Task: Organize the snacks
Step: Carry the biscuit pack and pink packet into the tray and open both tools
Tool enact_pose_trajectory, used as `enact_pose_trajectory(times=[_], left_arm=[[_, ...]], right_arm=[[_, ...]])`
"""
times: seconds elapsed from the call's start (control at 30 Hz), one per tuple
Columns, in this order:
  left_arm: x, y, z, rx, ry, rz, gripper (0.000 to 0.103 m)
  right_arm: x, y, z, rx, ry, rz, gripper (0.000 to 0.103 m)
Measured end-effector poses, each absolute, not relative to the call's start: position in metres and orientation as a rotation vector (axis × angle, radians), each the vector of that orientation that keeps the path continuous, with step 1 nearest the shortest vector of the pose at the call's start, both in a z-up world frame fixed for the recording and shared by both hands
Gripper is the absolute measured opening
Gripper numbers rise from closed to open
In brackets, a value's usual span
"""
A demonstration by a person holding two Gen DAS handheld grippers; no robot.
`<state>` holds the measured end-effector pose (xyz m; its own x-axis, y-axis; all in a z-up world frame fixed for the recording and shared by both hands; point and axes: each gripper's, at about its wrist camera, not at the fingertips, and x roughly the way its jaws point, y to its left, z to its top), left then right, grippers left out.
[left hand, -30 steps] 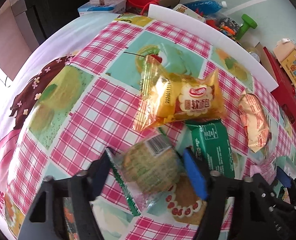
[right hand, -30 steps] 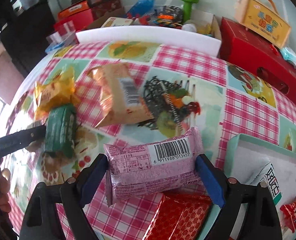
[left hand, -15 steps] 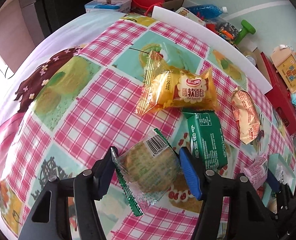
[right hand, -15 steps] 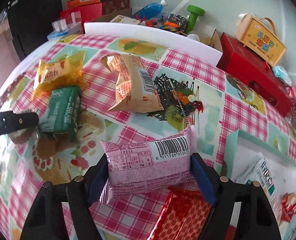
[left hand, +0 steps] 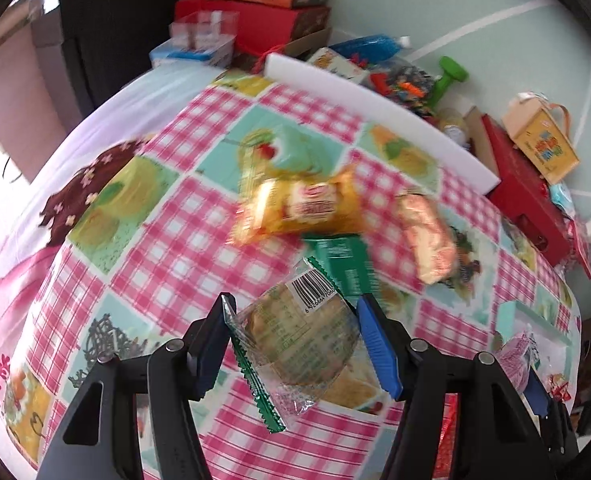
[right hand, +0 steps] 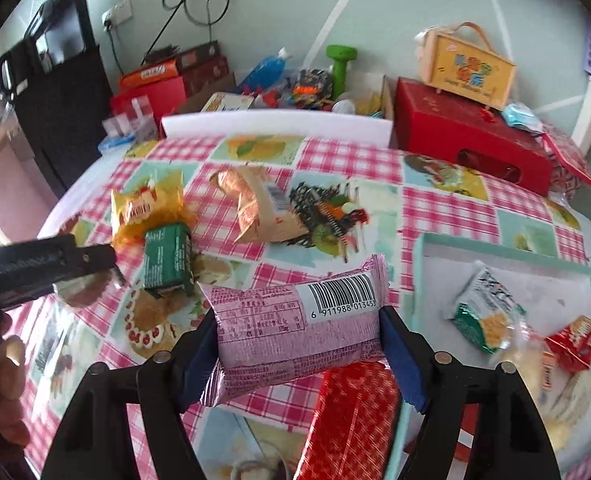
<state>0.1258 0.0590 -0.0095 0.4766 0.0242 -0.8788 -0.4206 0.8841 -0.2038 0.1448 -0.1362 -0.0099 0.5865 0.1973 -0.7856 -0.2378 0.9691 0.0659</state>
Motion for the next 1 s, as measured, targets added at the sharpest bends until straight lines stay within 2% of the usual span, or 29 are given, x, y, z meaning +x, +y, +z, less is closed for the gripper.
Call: enact_pose_trajectory(times=[0.57, 1.0], left_arm=[[0.151, -0.033, 0.011, -0.312, 1.044, 0.043, 0.064], [0.167, -0.109, 0.012, -0.196, 1.082, -0.097, 0.064]], right_arm=[[0.136, -0.255, 0.038, 0.146, 0.823, 0.037, 0.078], [0.141, -0.347, 0.014, 0.313, 0.876, -0.138, 0.078]])
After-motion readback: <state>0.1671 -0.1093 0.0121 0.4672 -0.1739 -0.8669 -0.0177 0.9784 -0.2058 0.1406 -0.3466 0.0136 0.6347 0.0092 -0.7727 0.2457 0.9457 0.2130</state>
